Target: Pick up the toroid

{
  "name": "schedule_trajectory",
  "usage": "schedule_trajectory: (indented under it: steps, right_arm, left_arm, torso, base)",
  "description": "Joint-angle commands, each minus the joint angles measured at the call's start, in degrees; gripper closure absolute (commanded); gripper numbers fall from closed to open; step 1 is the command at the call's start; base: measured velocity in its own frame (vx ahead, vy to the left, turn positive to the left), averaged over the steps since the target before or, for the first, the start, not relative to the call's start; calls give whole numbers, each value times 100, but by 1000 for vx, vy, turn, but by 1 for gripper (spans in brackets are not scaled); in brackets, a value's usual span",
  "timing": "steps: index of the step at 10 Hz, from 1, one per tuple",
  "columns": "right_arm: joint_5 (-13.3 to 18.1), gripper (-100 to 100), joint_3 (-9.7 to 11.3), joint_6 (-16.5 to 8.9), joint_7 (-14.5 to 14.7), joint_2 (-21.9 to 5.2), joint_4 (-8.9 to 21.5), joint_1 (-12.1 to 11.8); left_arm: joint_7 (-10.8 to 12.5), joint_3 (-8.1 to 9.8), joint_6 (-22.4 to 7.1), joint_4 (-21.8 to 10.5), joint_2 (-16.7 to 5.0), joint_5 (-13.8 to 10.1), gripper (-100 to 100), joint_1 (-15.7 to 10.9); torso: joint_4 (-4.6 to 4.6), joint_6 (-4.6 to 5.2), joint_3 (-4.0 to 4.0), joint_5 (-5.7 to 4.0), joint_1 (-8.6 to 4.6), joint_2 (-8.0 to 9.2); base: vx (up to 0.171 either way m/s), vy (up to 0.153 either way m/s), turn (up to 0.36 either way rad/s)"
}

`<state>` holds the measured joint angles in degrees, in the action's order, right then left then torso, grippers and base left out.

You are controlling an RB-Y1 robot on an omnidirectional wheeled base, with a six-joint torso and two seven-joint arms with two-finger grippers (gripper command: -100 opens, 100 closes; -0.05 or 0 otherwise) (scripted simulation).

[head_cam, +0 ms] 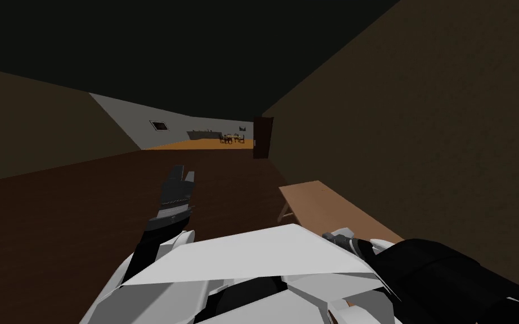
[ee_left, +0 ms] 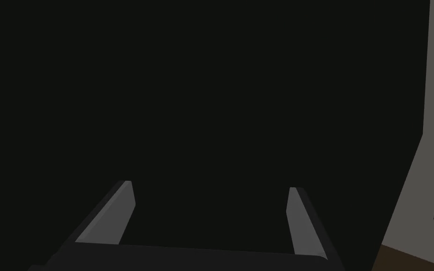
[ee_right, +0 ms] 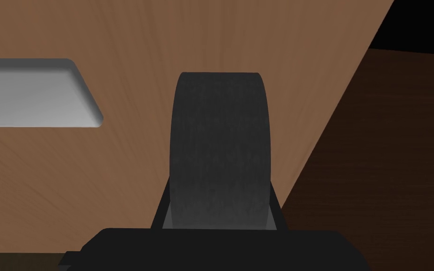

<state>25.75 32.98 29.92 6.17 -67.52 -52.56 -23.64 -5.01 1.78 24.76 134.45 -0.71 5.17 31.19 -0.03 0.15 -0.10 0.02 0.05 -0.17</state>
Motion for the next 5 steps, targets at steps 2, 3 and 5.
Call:
schedule_trajectory:
  steps: [2,3,5]
  right_arm:
    - [-175,100,355,-51,98,-183,-117,179]
    - [-332,100,576,-85,191,-349,-220,326]
    - [-306,100,580,-79,165,-328,-203,315]
  left_arm:
    - [0,0,0,0,0,0,0,1]
    - [0,0,0,0,0,0,0,0]
    - [0,0,0,0,0,0,0,0]
  torso:
    - [-1,7,-1,1,2,-1]
    - [0,0,0,1,3,1]
    - [-1,1,0,1,-3,0]
  base:
    - [59,16,-212]
    - [63,2,-231]
    - [38,1,-86]
